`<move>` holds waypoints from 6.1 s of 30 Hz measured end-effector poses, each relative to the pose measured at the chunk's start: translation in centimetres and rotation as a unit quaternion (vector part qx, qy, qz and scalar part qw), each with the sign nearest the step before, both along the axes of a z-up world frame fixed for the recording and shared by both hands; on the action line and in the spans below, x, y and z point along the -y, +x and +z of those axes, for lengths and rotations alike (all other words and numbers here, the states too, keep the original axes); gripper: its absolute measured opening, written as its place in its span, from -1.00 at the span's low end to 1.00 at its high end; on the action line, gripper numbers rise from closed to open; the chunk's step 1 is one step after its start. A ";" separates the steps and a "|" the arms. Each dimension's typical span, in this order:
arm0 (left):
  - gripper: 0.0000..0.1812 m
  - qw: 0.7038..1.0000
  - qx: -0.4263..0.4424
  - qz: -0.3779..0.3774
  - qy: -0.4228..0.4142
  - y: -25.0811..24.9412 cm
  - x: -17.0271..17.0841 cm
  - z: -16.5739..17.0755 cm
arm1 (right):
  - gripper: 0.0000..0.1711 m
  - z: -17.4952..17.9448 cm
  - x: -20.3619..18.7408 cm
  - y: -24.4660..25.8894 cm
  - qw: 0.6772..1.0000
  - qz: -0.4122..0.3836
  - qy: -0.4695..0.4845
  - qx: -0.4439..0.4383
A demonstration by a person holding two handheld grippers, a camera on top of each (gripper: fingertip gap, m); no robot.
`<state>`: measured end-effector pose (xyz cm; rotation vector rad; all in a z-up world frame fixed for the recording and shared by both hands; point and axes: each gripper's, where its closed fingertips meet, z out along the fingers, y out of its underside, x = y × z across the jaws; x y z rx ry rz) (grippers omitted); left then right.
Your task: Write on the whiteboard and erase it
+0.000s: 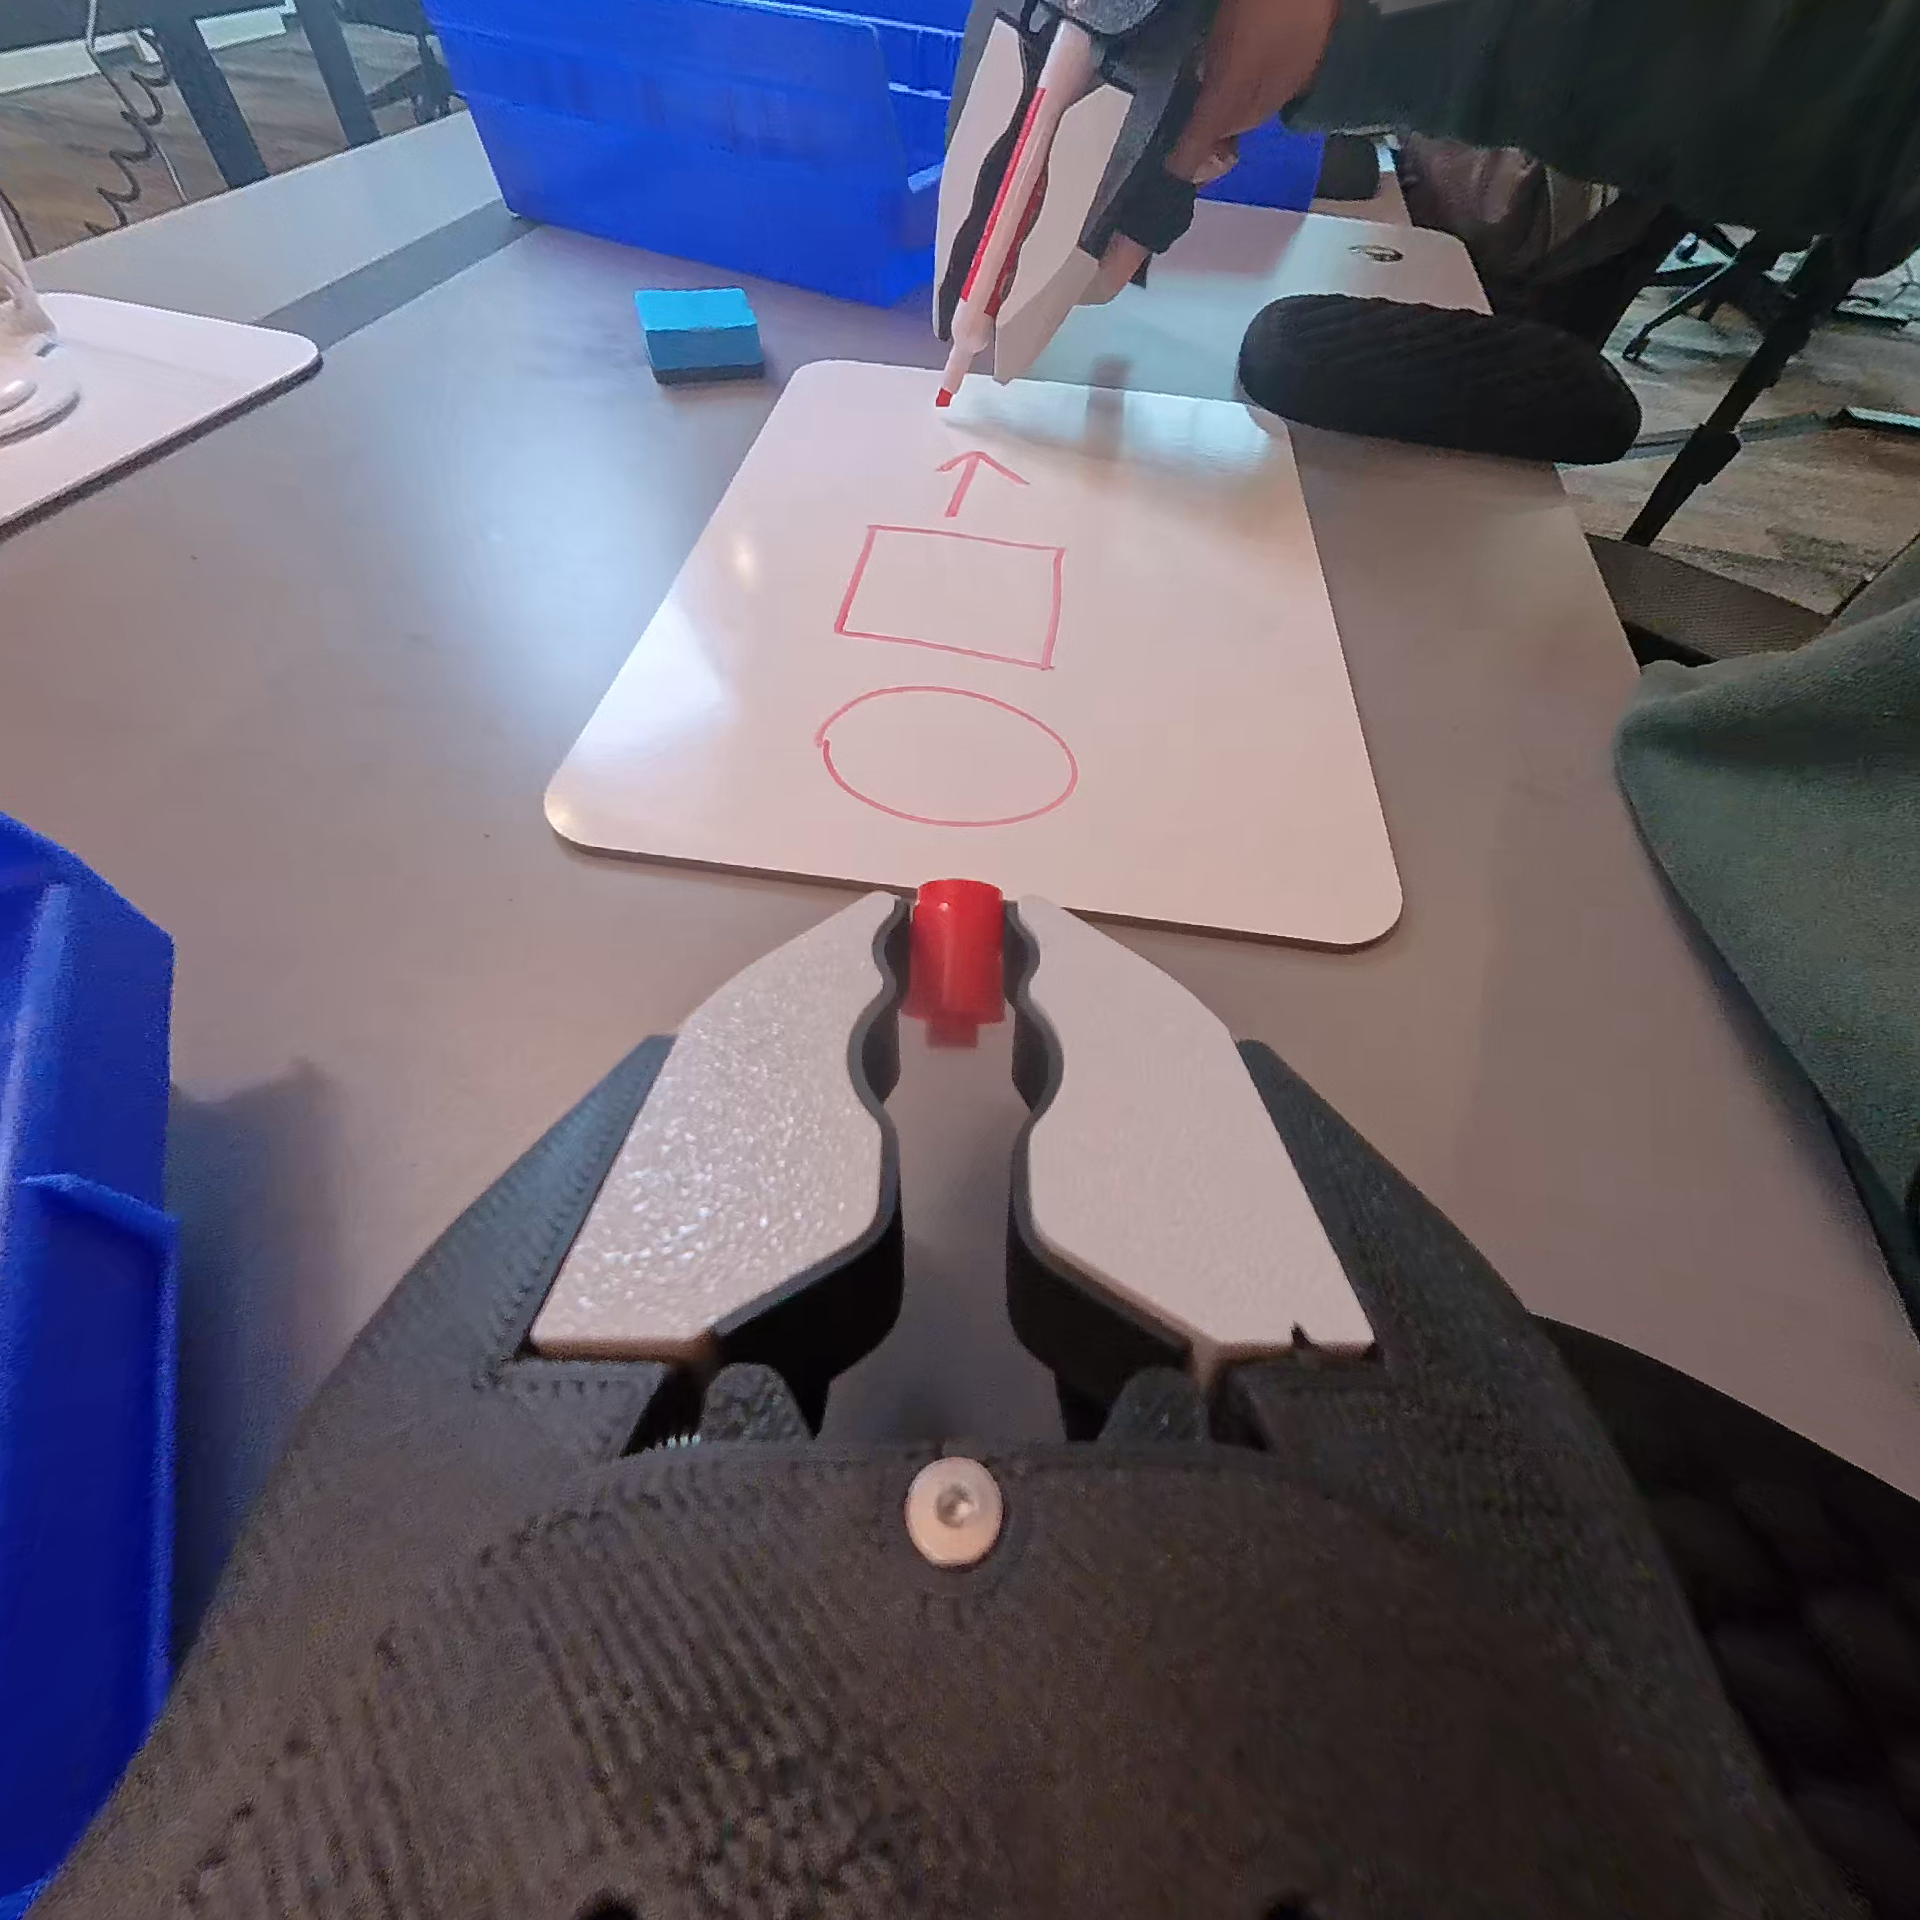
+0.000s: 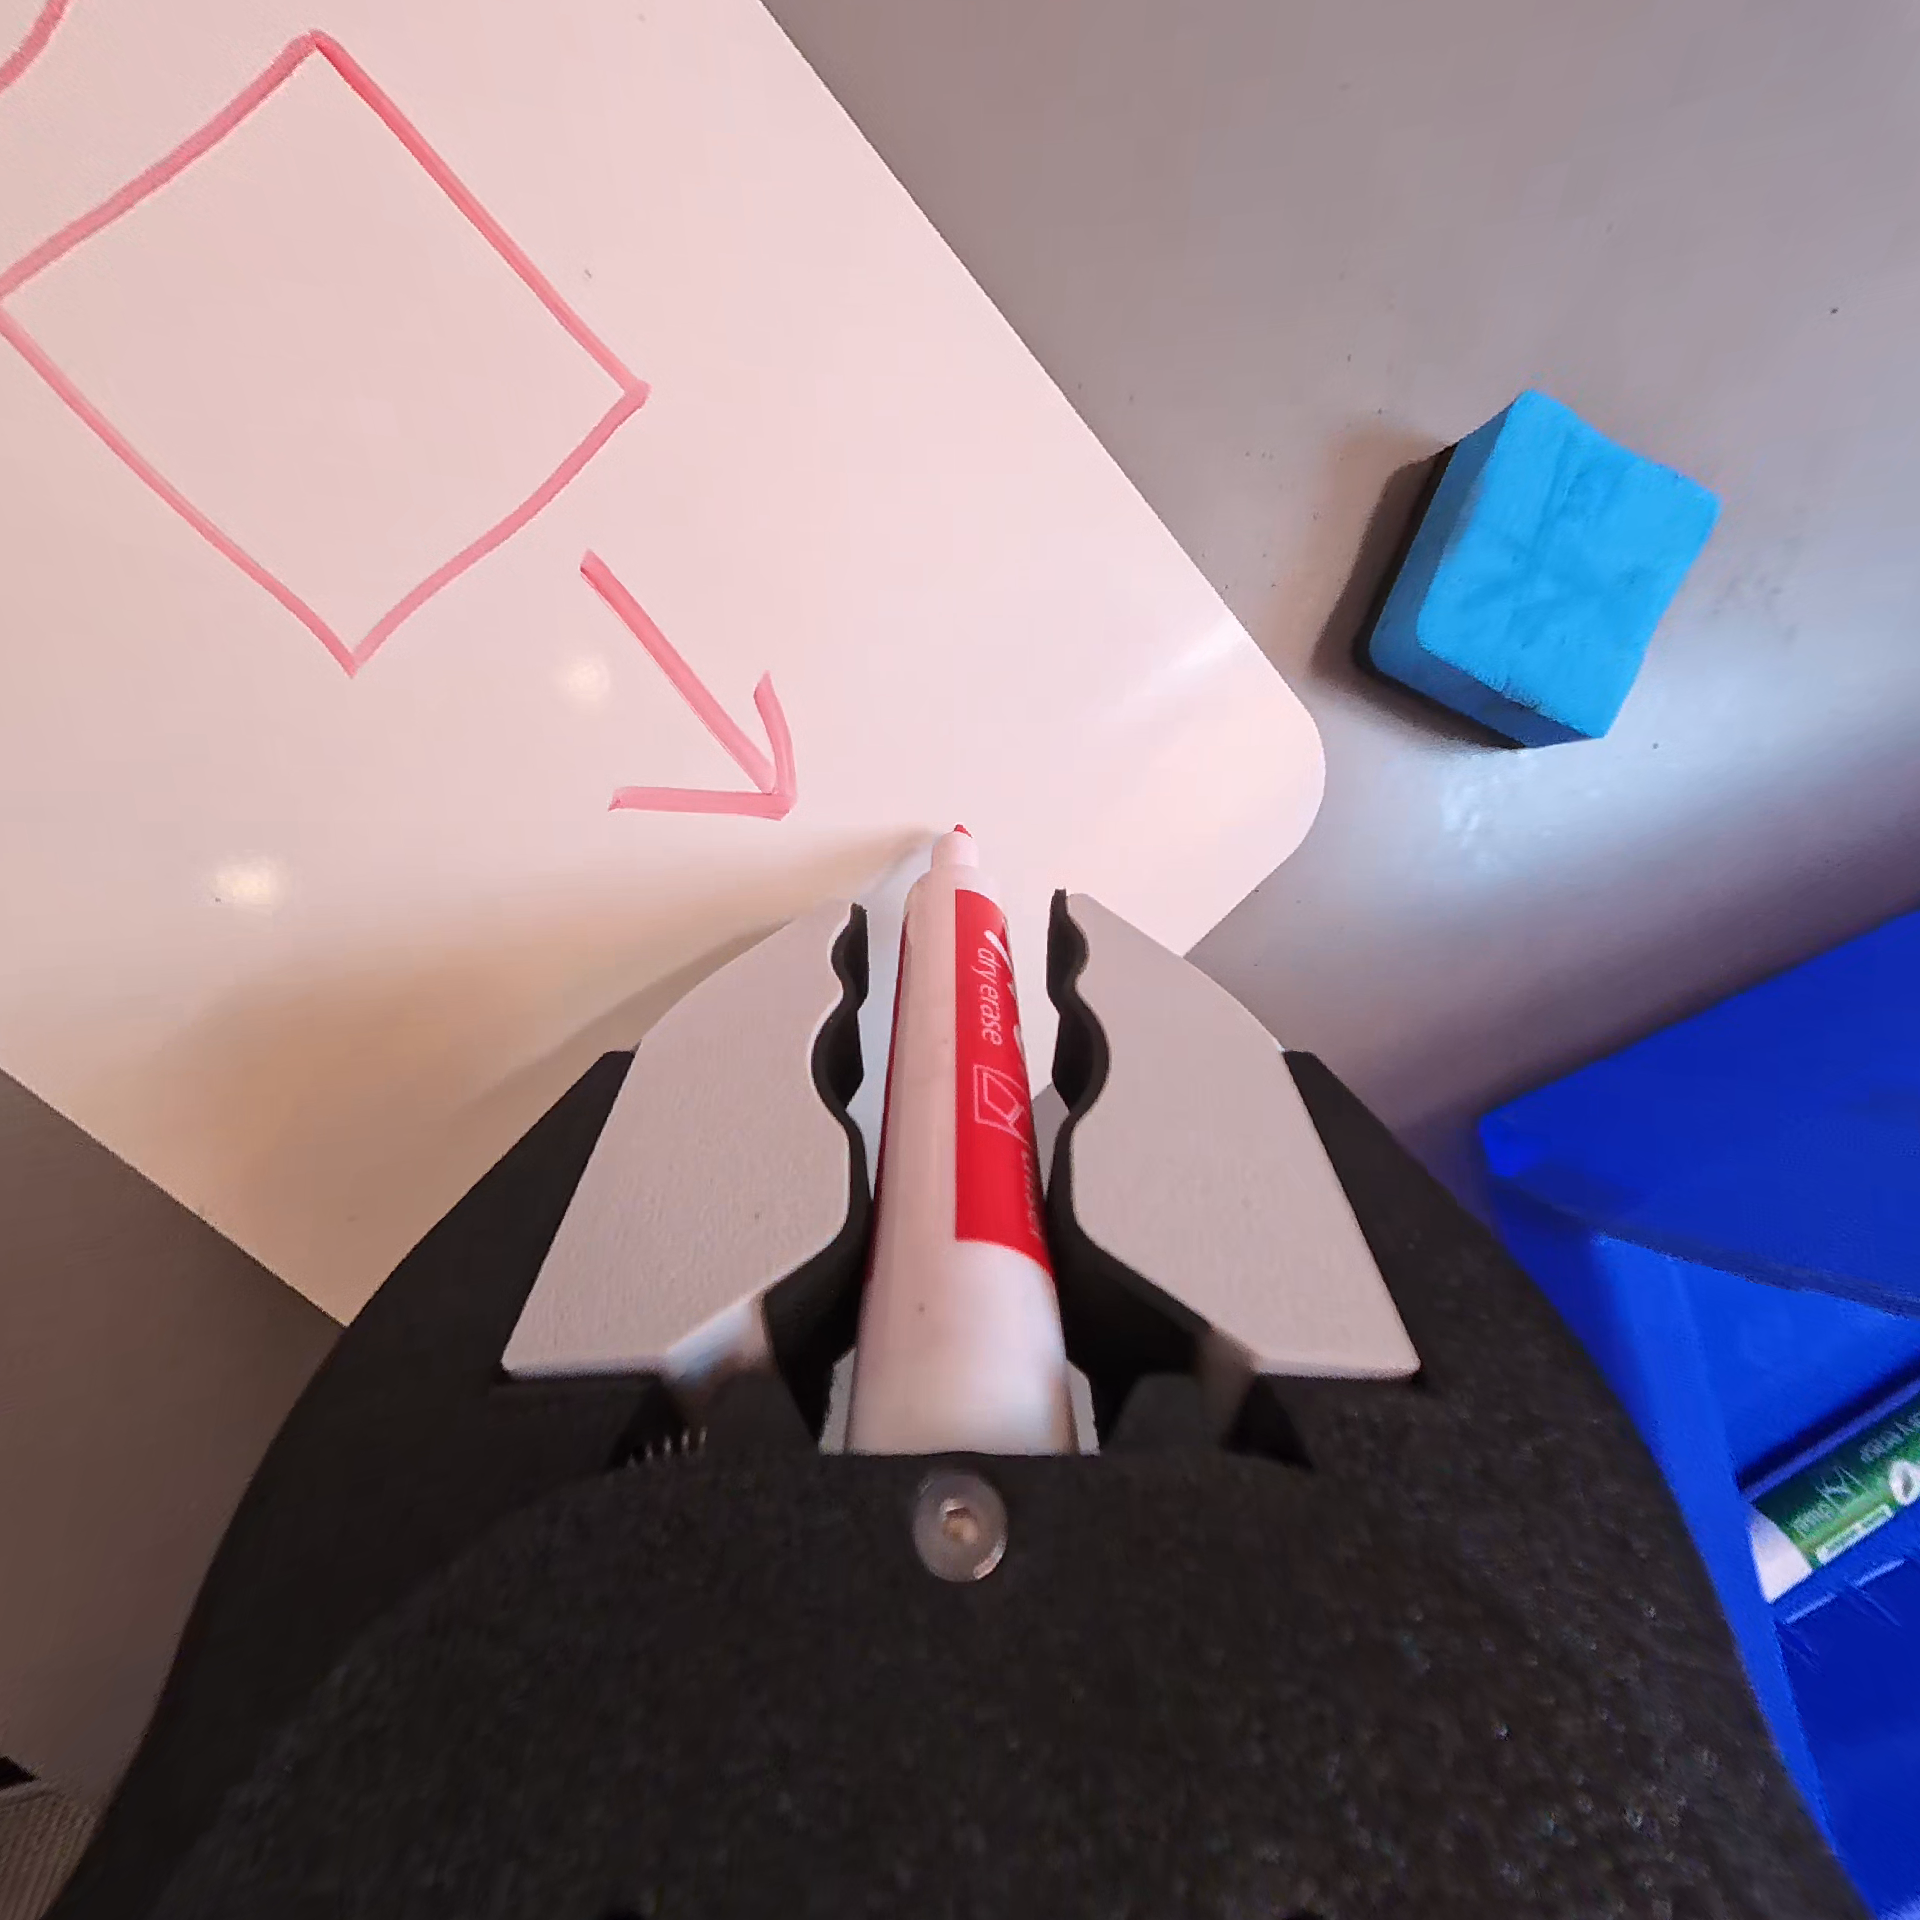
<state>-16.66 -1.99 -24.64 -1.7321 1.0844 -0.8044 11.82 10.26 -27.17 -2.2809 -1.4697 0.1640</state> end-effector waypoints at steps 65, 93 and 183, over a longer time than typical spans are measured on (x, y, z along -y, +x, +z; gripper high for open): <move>-0.82 1.000 0.015 0.011 -0.022 -0.5 -0.6 0.2 | -0.61 -0.6 -0.6 1.3 0.999 0.023 0.008 0.045; -0.82 1.000 0.011 0.010 -0.020 -0.4 -0.5 0.0 | -0.61 -0.6 4.0 0.2 0.998 0.054 0.008 0.044; -0.79 0.908 -0.144 -0.334 0.210 22.9 9.0 8.2 | -0.63 10.8 22.5 -6.3 0.683 0.039 -0.105 -0.722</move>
